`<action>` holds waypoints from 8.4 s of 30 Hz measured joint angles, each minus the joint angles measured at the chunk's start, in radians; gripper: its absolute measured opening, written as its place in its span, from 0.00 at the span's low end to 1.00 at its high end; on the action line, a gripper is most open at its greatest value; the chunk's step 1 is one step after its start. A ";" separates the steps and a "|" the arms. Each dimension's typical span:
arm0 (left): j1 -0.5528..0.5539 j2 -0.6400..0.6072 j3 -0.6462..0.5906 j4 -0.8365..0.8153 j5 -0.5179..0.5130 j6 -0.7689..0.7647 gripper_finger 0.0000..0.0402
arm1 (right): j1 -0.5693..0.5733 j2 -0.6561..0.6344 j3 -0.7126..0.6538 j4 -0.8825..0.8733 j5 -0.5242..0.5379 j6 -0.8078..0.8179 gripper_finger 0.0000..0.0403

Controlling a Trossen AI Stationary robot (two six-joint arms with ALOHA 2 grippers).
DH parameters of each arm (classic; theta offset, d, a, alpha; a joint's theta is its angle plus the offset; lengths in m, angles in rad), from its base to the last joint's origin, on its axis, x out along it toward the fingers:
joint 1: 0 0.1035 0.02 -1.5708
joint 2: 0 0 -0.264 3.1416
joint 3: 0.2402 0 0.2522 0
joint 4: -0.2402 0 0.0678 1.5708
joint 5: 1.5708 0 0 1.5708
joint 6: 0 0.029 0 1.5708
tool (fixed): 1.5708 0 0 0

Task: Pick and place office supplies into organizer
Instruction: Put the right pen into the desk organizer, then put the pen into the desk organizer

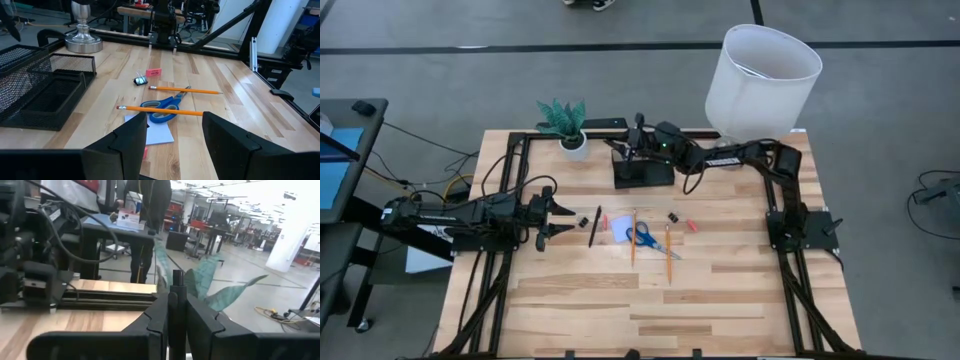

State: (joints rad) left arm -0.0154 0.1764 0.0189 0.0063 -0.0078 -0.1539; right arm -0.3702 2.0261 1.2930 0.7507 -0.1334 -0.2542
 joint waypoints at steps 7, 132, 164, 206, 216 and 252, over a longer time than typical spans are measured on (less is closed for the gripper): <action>0.000 0.000 0.000 0.000 0.000 0.000 0.46 | -0.025 0.009 0.000 -0.002 0.000 0.030 0.11; 0.000 0.000 0.000 0.000 0.000 0.000 0.46 | 0.311 -0.414 -0.011 -1.482 0.228 0.393 0.19; 0.000 0.000 0.000 0.000 0.000 0.000 0.46 | 0.933 -0.311 -0.006 -1.658 1.306 1.495 0.19; 0.000 0.000 -0.001 0.122 -0.114 -0.081 0.46 | 0.903 -0.169 -0.004 -1.759 1.392 1.379 0.19; 0.000 0.000 -0.006 0.084 -0.191 -0.076 0.46 | 0.813 -0.169 -0.004 -1.880 1.391 1.379 0.19; -0.017 0.239 0.006 0.407 -0.724 -0.080 0.66 | 0.505 -0.174 -0.004 -2.321 1.631 1.476 0.19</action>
State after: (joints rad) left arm -0.0328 0.4158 0.0246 0.4135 -0.7316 -0.2344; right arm 0.1353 1.8521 1.2888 -1.5703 1.4971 1.2220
